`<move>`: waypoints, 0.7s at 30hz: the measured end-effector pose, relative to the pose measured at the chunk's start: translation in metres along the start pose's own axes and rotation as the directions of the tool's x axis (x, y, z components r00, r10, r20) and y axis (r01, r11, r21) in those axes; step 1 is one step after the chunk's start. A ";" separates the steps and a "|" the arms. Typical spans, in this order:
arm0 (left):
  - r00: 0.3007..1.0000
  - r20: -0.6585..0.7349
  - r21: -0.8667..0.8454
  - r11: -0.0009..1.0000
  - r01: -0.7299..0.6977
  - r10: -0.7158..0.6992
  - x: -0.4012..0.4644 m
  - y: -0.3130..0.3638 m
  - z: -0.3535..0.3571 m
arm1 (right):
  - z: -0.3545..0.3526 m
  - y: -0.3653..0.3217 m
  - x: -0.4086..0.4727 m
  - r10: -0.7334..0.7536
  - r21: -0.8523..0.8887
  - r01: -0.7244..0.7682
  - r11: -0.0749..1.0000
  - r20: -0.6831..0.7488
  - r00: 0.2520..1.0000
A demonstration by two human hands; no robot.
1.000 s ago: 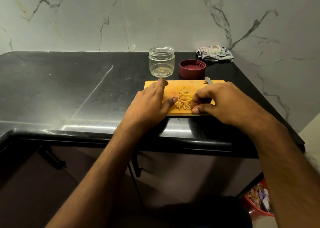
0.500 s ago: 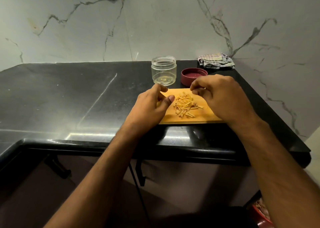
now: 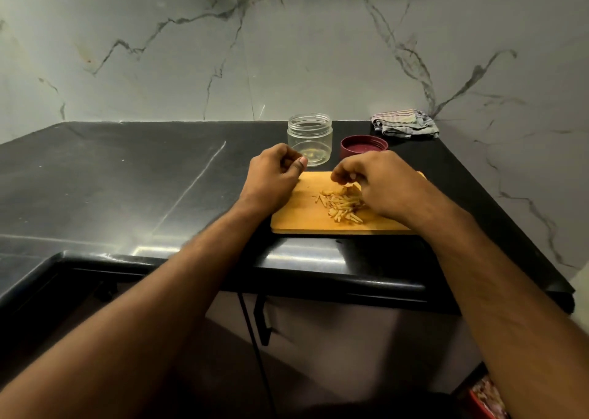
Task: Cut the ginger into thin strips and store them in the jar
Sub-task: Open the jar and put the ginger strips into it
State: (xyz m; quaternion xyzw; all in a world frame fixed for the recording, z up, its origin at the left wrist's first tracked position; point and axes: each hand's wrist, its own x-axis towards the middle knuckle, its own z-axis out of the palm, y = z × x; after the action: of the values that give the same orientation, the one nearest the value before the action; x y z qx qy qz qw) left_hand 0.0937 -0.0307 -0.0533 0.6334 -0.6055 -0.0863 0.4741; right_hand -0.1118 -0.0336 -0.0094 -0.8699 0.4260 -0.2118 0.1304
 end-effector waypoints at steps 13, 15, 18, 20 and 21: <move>0.993 0.021 -0.050 0.991 0.121 -0.120 0.061 -0.027 0.029 | 0.014 0.002 0.015 -0.186 0.090 0.166 0.982 0.311 0.932; 0.991 0.037 -0.069 0.989 0.133 -0.131 0.069 -0.031 0.032 | 0.014 0.006 0.019 -0.197 0.062 0.187 0.980 0.240 0.951; 0.987 0.083 -0.141 0.979 0.150 -0.139 0.078 -0.032 0.036 | 0.008 0.015 0.021 -0.178 0.065 0.170 0.983 0.149 0.973; 0.982 0.128 -0.201 0.966 0.165 -0.141 0.084 -0.031 0.038 | 0.002 0.021 0.018 -0.147 0.136 0.124 0.983 0.172 0.974; 0.980 0.144 -0.226 0.960 0.168 -0.138 0.086 -0.031 0.038 | 0.000 0.023 0.017 -0.127 0.154 0.095 0.983 0.218 0.968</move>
State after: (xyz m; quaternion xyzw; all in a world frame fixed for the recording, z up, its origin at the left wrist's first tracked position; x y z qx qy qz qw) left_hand 0.1108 -0.1281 -0.0560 0.6105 -0.5688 -0.2343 0.4988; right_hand -0.1183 -0.0609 -0.0147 -0.8993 0.3426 -0.1479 0.2281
